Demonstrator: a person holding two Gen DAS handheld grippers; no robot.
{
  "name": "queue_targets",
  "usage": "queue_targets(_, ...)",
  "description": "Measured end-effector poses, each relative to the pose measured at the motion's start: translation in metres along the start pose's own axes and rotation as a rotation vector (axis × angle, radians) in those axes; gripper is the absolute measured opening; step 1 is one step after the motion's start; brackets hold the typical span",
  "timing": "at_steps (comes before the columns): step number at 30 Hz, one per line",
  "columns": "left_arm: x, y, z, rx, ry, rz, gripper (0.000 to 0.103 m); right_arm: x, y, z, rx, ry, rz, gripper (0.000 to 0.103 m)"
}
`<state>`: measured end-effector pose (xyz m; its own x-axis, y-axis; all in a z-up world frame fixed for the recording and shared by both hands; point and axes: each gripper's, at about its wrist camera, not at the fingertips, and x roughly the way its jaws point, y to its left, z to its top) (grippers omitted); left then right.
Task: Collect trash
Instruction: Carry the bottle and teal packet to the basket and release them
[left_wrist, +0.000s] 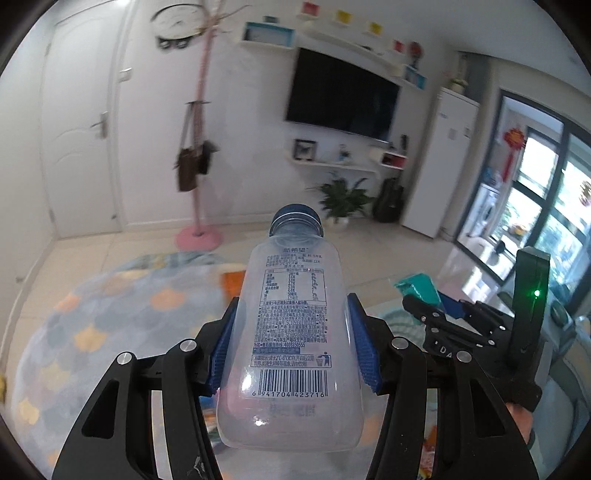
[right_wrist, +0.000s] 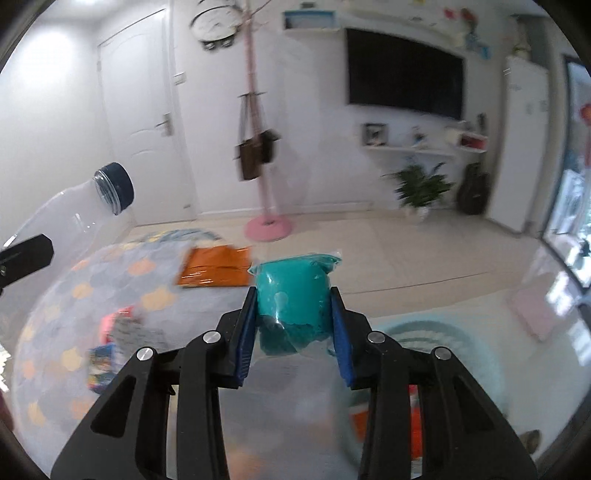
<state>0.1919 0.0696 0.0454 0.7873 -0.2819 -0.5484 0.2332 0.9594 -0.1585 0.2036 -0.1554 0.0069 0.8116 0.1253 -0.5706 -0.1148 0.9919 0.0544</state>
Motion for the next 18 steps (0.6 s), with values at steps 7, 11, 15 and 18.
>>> queue_targets(7, 0.05, -0.076, -0.002, 0.059, 0.079, -0.121, 0.053, -0.015, -0.084, -0.006, 0.113, 0.001, -0.102, 0.034)
queue_targets(11, 0.091, -0.118, -0.019, 0.099, 0.162, -0.174, 0.053, -0.009, -0.13, -0.02, 0.194, 0.042, -0.137, 0.034)
queue_targets(15, 0.127, -0.141, -0.035, 0.118, 0.235, -0.206, 0.053, 0.002, -0.165, -0.04, 0.26, 0.099, -0.164, 0.034)
queue_targets(18, 0.152, -0.151, -0.045, 0.119, 0.292, -0.219, 0.054, 0.011, -0.18, -0.051, 0.282, 0.132, -0.173, 0.034)
